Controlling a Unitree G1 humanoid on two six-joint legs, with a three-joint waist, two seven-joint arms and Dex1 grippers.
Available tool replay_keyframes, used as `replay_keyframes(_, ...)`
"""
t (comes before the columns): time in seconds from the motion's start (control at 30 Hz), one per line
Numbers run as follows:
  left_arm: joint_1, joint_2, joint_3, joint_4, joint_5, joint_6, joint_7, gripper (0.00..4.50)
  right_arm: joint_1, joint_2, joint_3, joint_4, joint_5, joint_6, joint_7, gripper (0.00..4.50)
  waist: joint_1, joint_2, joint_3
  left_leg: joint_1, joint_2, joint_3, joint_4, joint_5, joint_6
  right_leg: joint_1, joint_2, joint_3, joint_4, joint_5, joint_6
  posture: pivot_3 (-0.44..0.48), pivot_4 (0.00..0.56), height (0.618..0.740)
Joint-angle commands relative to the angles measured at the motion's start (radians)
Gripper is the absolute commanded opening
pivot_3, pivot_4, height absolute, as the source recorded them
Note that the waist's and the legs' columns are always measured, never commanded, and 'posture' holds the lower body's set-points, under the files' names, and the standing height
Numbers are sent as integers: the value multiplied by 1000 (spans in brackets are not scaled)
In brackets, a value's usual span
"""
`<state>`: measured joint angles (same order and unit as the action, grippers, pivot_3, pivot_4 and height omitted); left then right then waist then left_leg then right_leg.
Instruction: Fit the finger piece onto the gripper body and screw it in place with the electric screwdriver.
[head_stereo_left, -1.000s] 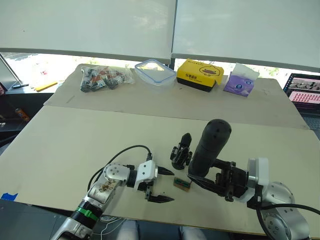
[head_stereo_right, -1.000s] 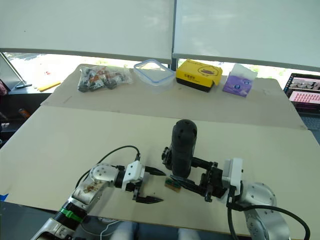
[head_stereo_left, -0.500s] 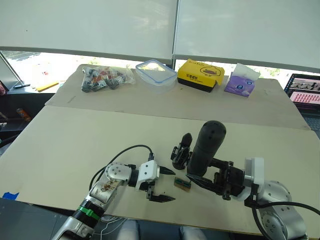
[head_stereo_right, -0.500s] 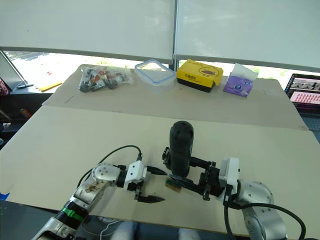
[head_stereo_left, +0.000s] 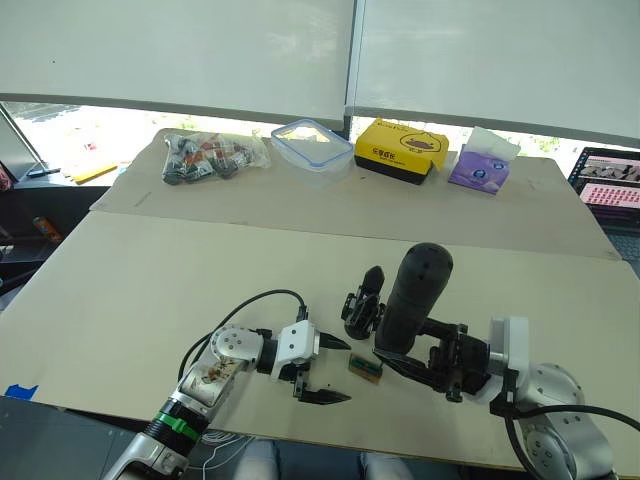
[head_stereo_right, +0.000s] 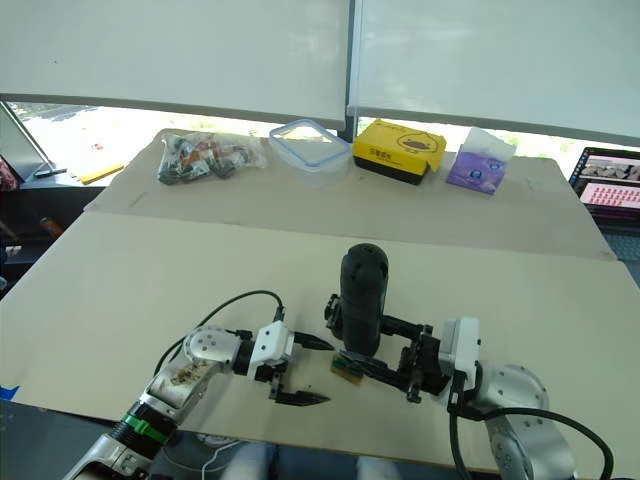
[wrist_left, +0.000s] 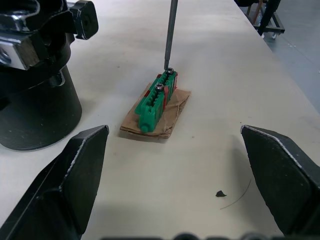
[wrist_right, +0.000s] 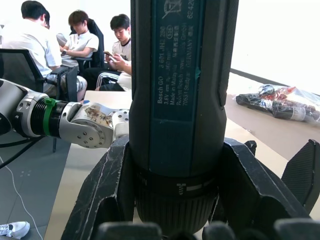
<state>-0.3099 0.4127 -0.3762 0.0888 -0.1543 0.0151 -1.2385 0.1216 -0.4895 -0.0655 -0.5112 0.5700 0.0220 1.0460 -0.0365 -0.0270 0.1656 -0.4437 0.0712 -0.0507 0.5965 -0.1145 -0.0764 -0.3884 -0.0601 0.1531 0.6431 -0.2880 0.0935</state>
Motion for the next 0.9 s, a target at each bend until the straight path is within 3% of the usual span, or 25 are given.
replay_keyframes(0.03, 10, -5, -34, 9, 15, 8, 1, 4500, -1, -7, -24, -39, 28, -38, 1, 1903, 0, 0, 0, 0, 0, 0, 0, 0, 0, 0, 0, 0, 0, 0, 0, 0, 150, 740)
replay_keyframes(0.67, 23, -7, -41, 14, 18, 6, 1, 4500, -22, -10, -21, -53, 33, -29, -13, 1903, 0, 0, 0, 0, 0, 0, 0, 0, 0, 0, 0, 0, 0, 0, 0, 0, 150, 740)
replay_keyframes(0.9, 104, 19, -53, -73, 23, 3, 21, 4500, -24, -14, -16, -60, 35, -22, -25, 1903, -4, 0, 0, 1, 0, 0, -2, 0, 0, 0, 0, 0, -1, 0, 0, 0, 150, 740)
